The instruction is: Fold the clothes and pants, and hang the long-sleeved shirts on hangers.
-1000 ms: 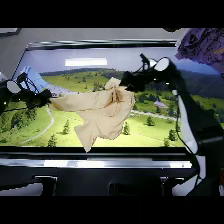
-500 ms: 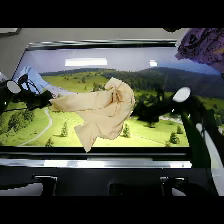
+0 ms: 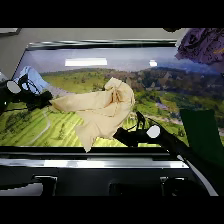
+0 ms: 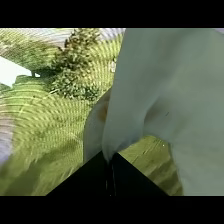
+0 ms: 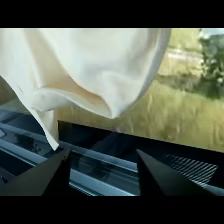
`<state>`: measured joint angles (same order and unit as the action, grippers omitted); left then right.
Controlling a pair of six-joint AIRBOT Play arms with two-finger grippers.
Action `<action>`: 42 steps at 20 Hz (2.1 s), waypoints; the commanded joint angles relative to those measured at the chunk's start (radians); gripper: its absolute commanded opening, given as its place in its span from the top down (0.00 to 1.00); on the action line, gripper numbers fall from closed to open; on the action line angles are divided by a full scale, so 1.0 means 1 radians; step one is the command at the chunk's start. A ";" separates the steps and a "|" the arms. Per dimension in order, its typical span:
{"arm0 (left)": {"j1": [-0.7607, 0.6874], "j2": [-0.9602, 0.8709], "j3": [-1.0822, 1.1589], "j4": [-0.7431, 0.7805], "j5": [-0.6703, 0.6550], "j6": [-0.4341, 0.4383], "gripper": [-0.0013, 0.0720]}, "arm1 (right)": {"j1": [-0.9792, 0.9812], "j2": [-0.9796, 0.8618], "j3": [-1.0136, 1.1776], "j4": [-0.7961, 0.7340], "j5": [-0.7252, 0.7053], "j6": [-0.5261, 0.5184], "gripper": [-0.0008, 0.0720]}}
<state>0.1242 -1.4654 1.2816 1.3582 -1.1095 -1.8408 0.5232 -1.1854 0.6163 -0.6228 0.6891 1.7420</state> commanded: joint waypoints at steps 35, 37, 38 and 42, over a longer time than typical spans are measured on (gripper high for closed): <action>0.132 0.224 0.250 0.009 -0.099 0.038 0.97 | -0.458 0.346 0.407 -0.138 0.021 -0.045 0.95; 0.162 0.333 0.318 0.008 -0.136 0.069 0.97 | -0.557 0.439 0.550 -0.145 0.087 -0.062 0.95; 0.174 0.391 0.341 0.009 -0.151 0.071 0.97 | -0.595 0.477 0.618 -0.151 0.119 -0.069 0.95; 0.199 0.668 0.368 0.038 -0.142 0.068 0.97 | -0.669 0.598 0.867 -0.195 0.180 -0.138 0.95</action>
<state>0.3012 -0.9722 1.6169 1.3651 -1.2449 -1.7794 -0.0803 -0.6758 1.3174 -0.7696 0.8070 1.6493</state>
